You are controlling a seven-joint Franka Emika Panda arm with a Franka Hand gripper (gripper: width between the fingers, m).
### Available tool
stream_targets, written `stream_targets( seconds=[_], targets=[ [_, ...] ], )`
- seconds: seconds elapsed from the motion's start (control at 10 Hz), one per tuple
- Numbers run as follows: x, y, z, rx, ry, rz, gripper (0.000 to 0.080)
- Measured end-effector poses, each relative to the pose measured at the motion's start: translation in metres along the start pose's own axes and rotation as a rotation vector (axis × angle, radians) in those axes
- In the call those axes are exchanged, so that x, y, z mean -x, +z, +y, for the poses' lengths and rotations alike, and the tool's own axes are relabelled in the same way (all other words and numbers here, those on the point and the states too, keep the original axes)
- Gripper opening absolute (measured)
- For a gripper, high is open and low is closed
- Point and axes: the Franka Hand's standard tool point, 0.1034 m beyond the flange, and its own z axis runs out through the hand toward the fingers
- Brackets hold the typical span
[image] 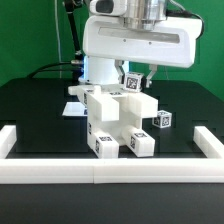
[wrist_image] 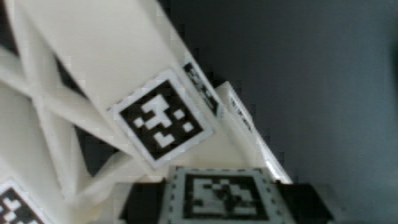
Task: Assemble chair
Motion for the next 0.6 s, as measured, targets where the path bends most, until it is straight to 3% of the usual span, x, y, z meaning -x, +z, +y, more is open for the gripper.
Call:
stream_targets(
  seconds=[0.5, 0.6],
  targets=[
    [0.0010, 0.0003, -0.0019, -0.009, 0.174, -0.005, 0.0294],
    [0.0012, 0.0004, -0.0018, -0.007, 0.153, -0.004, 0.0473]
  ],
)
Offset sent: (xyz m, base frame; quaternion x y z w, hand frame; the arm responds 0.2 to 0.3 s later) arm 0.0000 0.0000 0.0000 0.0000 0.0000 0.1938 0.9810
